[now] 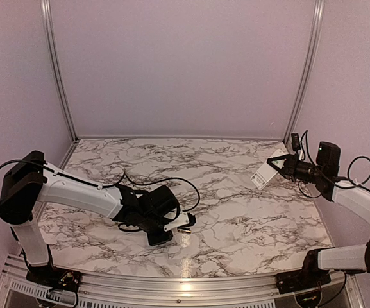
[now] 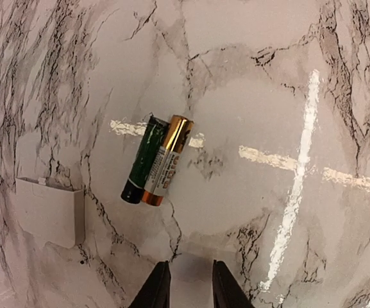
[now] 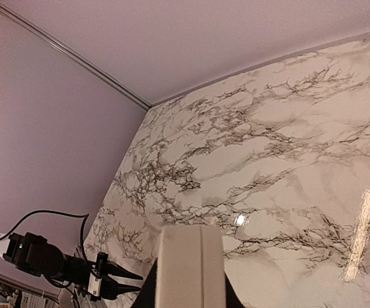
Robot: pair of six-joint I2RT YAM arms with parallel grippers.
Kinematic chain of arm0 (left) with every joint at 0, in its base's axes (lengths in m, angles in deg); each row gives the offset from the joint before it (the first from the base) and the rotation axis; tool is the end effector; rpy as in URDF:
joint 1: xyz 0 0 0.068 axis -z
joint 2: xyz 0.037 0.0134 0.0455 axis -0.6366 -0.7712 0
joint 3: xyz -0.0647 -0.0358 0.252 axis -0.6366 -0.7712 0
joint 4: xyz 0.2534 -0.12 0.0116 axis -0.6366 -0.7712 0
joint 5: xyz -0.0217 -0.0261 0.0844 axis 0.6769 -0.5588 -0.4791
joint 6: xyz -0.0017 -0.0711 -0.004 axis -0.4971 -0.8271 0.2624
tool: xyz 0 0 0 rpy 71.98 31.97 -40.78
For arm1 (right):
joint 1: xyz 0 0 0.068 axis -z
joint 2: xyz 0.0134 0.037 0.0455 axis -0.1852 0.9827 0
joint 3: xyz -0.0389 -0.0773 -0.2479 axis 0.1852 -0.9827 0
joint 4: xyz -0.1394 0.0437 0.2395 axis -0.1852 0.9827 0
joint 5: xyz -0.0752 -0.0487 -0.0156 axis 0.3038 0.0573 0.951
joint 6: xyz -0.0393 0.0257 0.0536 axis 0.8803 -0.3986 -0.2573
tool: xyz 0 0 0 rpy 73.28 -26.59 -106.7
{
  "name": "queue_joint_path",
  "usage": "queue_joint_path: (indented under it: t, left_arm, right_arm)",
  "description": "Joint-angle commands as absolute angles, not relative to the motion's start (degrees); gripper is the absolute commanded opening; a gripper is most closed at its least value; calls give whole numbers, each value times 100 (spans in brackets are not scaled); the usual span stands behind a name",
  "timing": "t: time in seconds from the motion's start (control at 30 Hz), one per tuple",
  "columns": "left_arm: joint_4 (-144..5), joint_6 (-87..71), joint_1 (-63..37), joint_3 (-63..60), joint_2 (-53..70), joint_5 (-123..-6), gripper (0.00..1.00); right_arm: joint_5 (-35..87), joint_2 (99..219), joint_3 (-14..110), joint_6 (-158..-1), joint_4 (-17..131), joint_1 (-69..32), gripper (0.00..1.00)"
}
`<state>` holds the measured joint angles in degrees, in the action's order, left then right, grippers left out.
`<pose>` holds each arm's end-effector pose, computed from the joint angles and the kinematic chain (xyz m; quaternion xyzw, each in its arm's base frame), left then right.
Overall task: Load the batteries into the remote control
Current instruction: Pick up the battery from the center of the board.
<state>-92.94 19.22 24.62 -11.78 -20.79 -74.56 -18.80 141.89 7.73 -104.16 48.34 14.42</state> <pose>0.1662 -0.3387 0.1029 0.6226 0.7497 -0.0767 0.2109 0.2752 0.0285 0.2281 -0.0169 0.7787 0.4754 0.4090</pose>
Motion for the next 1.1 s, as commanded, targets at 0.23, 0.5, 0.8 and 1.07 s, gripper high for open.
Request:
queue_joint_path:
  t: [0.23, 0.5, 0.8, 1.07]
  left_arm:
    - [-9224, 2687, 2489, -415, -2479, -7278, 24]
    - [-9441, 2911, 2393, -29, -2759, -7278, 19]
    - [-9513, 3001, 2333, 210, -2991, -7336, 16]
    - [-9592, 3003, 2243, 362, -3193, -7460, 16]
  right_arm:
    - [-2083, 14160, 716, -10436, 4613, 1385, 0]
    - [-2102, 14178, 676, -10439, 4542, 1340, 0]
    - [-2115, 14171, 659, -10439, 4531, 1331, 0]
    - [-2116, 14190, 659, -10435, 4526, 1331, 0]
